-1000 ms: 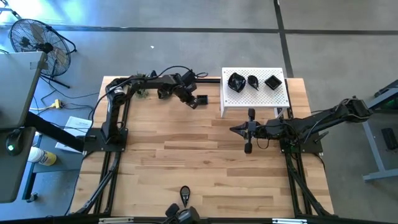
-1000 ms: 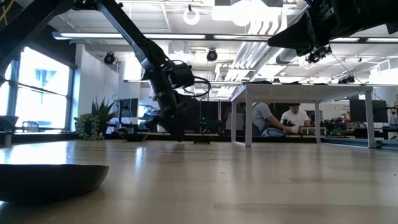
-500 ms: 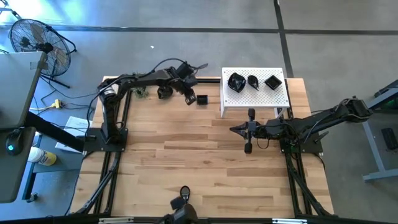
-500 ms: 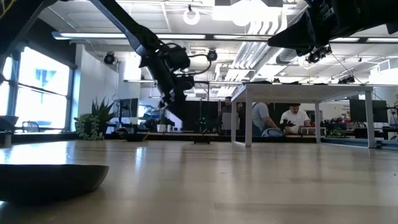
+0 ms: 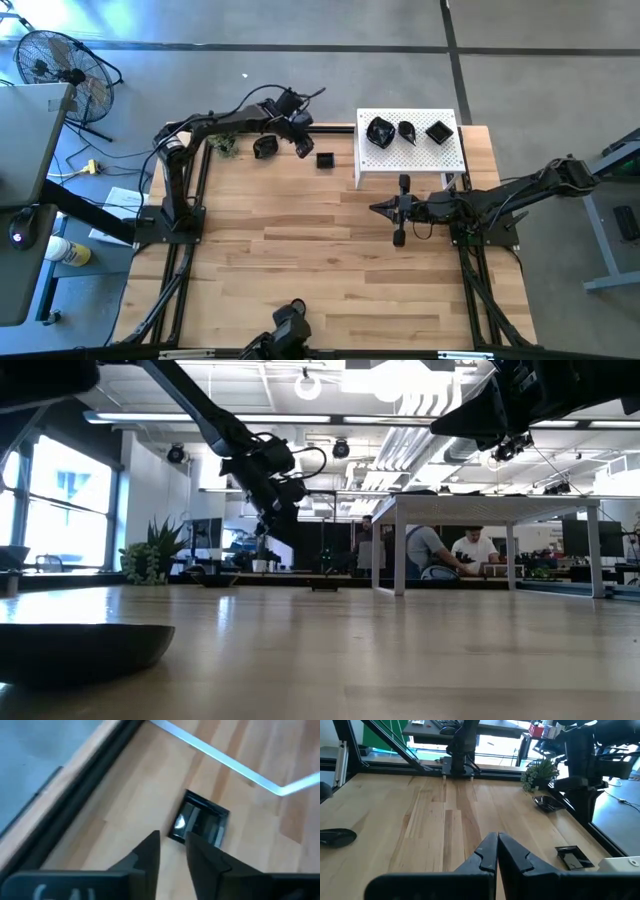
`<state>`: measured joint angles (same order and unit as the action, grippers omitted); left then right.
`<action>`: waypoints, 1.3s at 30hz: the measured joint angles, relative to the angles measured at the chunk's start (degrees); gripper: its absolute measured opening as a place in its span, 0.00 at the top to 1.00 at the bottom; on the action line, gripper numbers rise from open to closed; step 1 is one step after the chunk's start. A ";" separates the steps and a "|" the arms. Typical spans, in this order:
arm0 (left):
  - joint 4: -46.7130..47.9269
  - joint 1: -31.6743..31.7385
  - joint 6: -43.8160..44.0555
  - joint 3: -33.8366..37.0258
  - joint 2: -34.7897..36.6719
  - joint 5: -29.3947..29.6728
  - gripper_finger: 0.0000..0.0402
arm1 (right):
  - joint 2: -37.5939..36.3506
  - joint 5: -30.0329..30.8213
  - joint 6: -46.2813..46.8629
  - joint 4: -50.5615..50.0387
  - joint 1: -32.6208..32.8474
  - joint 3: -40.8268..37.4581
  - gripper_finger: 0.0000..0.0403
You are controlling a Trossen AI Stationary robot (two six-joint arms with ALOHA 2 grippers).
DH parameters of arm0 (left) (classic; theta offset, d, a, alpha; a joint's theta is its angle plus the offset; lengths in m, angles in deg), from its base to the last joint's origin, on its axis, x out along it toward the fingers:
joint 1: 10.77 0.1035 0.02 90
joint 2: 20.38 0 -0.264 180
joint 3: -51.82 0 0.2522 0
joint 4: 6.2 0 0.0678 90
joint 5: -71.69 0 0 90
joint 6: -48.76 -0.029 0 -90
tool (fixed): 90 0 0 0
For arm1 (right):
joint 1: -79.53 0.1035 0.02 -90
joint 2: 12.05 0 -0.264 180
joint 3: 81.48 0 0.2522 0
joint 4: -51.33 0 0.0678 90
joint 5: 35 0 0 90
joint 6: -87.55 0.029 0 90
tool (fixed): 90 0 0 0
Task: Pick & Place Mini shaped plates
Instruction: Stack the black square plate on top of the black square plates on the shelf
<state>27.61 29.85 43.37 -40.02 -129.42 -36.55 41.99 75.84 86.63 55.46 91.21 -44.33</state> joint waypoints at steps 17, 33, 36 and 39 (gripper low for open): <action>-6.56 -0.28 4.11 0.00 -1.89 -0.16 0.69 | 0.00 0.00 0.00 0.28 -0.01 0.00 1.00; -6.31 -5.93 -16.43 -0.03 -2.59 -2.41 0.98 | 0.00 0.01 0.00 0.39 -0.02 0.00 1.00; -5.34 -6.14 -16.82 0.20 -4.35 -1.66 0.99 | 0.00 0.00 0.00 0.39 -0.02 0.00 1.00; -5.14 -6.16 -18.76 -0.10 -4.37 -0.56 0.99 | 0.00 0.01 0.00 0.42 -0.01 0.00 1.00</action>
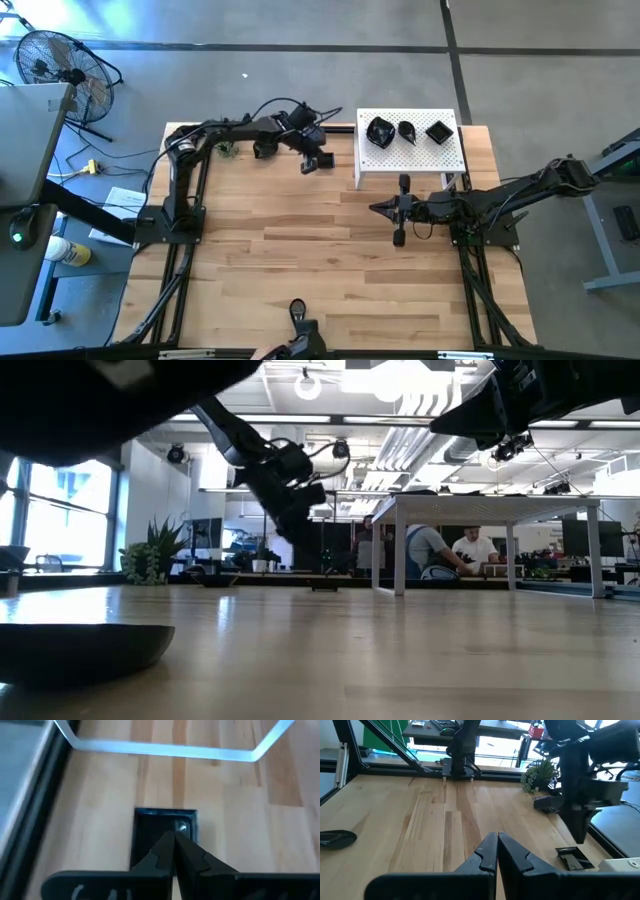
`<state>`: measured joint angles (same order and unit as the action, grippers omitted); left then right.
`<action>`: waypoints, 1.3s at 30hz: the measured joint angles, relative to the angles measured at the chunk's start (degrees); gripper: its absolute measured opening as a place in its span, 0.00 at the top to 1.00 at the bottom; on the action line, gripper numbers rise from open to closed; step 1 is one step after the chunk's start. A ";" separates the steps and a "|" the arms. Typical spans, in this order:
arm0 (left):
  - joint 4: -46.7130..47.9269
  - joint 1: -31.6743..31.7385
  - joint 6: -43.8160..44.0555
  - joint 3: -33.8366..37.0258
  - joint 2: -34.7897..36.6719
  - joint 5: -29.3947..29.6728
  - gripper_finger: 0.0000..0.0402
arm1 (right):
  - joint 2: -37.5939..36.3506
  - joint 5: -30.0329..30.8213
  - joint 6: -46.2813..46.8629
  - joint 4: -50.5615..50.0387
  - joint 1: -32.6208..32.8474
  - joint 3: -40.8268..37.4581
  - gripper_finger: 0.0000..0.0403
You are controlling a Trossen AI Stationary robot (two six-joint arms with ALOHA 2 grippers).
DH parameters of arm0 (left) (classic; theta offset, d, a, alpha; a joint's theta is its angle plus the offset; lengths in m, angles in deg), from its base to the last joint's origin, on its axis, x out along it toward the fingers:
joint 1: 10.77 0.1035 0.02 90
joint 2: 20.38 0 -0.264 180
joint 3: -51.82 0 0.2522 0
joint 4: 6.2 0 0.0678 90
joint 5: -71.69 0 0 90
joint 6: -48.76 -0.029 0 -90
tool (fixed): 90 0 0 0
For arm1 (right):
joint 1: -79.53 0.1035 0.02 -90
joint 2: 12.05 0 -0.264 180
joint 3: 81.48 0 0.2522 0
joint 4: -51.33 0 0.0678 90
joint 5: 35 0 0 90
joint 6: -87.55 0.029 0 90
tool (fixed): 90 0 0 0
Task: Pick & Place Mini shaped plates
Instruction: Stack the black square plate on top of the black square plates on the shelf
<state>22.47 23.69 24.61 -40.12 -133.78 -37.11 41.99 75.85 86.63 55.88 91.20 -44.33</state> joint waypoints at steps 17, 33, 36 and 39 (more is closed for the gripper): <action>4.52 -0.37 -4.00 0.10 -1.00 5.42 1.00 | 0.00 0.01 0.00 0.44 0.00 0.00 1.00; 7.94 -2.60 -8.86 -1.89 -1.00 10.60 1.00 | 0.00 0.01 -0.50 1.75 -0.01 0.00 1.00; 8.07 -2.66 -11.40 -1.89 -1.00 12.70 1.00 | 0.00 0.01 -0.59 2.00 0.01 0.00 1.00; 8.13 -3.39 -14.76 -3.08 -2.81 15.68 1.00 | 0.00 0.01 -0.65 2.10 -0.01 0.00 1.00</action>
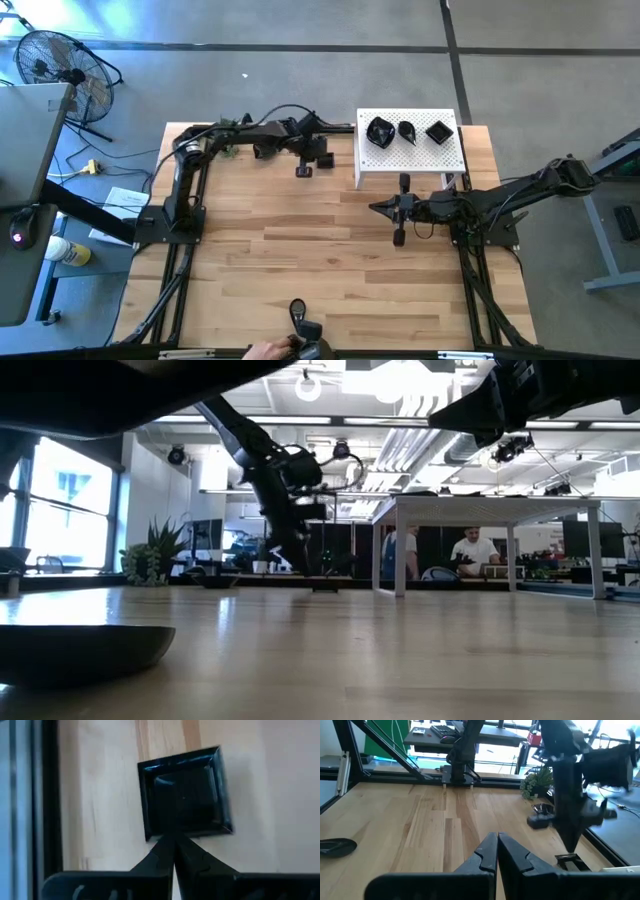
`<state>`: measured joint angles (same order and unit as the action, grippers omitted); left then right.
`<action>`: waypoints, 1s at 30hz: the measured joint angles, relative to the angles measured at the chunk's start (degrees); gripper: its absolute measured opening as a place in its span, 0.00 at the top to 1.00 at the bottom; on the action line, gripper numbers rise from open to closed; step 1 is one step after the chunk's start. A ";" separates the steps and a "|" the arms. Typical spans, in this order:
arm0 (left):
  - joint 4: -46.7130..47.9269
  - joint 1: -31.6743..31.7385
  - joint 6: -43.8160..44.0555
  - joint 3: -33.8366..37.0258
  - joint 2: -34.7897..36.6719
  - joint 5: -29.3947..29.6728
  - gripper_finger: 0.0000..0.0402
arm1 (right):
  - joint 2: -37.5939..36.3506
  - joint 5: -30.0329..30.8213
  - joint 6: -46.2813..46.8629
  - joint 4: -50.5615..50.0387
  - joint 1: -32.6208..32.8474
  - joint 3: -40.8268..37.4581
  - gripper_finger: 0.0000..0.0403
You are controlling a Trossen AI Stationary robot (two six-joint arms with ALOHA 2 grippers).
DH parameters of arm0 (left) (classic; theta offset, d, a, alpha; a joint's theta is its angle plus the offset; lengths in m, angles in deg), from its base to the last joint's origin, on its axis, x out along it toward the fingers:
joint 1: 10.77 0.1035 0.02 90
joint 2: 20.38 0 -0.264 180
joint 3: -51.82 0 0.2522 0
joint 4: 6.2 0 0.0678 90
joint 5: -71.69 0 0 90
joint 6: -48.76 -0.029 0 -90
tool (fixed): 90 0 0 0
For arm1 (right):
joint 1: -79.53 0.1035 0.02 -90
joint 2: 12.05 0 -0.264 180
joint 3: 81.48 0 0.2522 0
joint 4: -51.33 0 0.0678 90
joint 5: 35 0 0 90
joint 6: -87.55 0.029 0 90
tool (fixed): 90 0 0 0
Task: Pick & Place Mini shaped plates
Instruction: Stack the black square plate on top of the black square plates on the shelf
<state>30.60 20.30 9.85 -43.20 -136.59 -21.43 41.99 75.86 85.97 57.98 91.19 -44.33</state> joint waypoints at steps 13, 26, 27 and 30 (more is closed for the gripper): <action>6.39 -0.35 -5.88 -3.60 -1.49 2.54 1.00 | 0.00 0.22 -1.03 0.57 -0.03 0.00 1.00; -0.51 2.30 10.53 -0.78 4.13 -6.96 1.00 | 0.00 0.63 -1.12 0.53 -0.03 0.00 1.00; -2.89 2.22 11.12 -0.78 4.14 -9.20 1.00 | 0.00 0.66 -1.14 0.58 -0.03 0.00 1.00; -8.47 1.38 10.32 -0.80 2.88 -12.78 1.00 | 0.00 0.66 -0.69 0.88 -0.03 0.00 1.00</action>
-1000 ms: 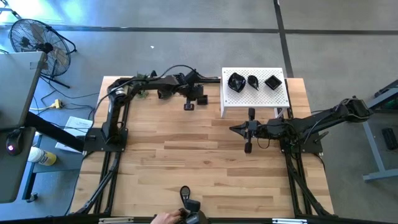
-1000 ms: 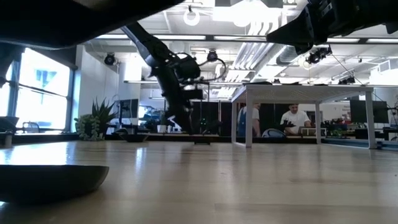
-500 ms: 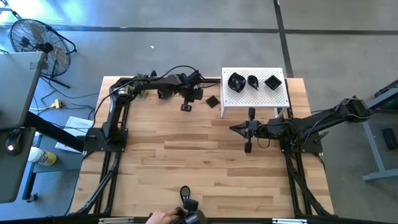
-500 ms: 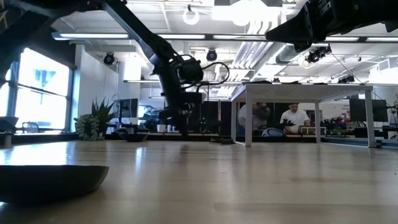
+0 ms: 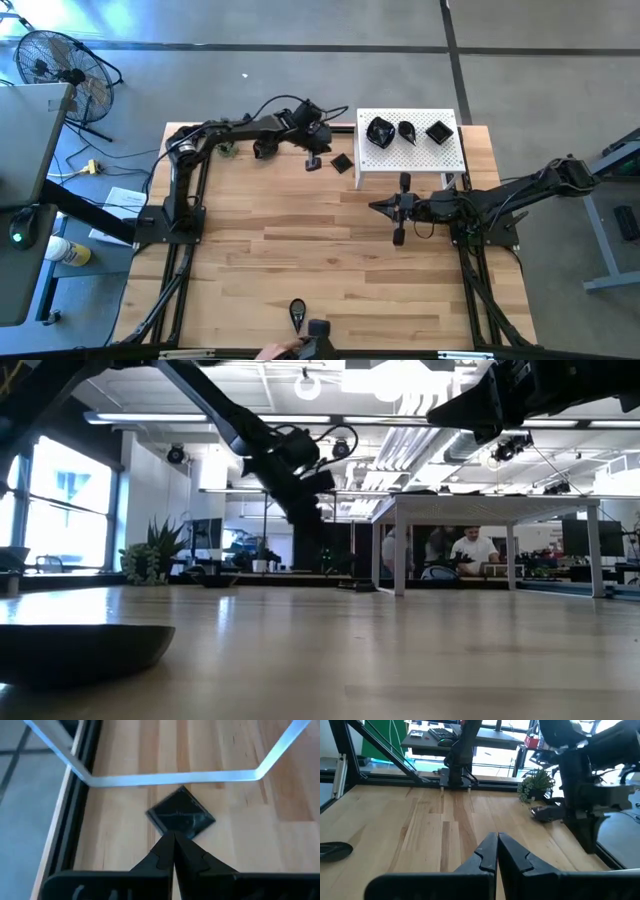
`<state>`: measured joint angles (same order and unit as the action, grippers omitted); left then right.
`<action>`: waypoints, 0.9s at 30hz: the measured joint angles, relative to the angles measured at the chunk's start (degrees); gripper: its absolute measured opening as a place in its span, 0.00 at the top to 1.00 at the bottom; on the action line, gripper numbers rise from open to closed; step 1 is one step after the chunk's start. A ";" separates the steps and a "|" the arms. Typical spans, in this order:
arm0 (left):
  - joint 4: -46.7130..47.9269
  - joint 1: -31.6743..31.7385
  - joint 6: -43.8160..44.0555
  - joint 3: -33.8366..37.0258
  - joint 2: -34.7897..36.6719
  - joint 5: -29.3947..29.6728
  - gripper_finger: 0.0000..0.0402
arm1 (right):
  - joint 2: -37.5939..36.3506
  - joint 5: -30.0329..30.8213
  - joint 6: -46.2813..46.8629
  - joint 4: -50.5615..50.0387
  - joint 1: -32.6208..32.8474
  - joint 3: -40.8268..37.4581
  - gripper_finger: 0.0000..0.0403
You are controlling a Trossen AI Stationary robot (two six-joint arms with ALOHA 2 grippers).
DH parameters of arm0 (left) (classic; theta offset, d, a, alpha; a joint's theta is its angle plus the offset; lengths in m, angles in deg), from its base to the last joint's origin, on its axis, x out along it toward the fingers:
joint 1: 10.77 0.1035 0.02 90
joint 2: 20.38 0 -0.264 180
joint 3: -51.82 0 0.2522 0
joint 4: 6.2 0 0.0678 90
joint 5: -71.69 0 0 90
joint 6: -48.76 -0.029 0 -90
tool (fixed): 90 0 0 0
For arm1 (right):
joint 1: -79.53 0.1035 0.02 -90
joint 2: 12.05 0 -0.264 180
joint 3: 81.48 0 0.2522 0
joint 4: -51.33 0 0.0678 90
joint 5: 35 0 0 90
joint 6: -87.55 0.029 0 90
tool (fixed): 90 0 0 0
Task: Pick & Place Mini shaped plates
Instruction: Stack the black square plate on top of the black square plates on the shelf
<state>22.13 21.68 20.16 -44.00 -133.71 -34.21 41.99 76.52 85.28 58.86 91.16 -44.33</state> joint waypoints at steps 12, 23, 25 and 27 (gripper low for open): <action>6.29 -0.21 -4.26 0.48 -1.03 -0.36 1.00 | 0.00 1.49 1.82 -1.12 0.02 0.00 1.00; -22.46 -0.21 18.74 27.99 16.88 3.31 1.00 | 4.10 12.18 8.61 -19.04 -1.05 13.30 1.00; -30.14 -0.36 22.96 35.66 22.32 3.27 1.00 | 7.36 11.97 9.84 -24.06 -2.75 18.47 1.00; -37.91 -1.28 25.93 42.41 27.06 3.98 1.00 | 11.54 10.67 10.27 -29.76 -5.15 24.32 1.00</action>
<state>-15.78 20.40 46.10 -1.59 -106.65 -30.23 53.53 87.19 95.55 29.10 86.01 -20.01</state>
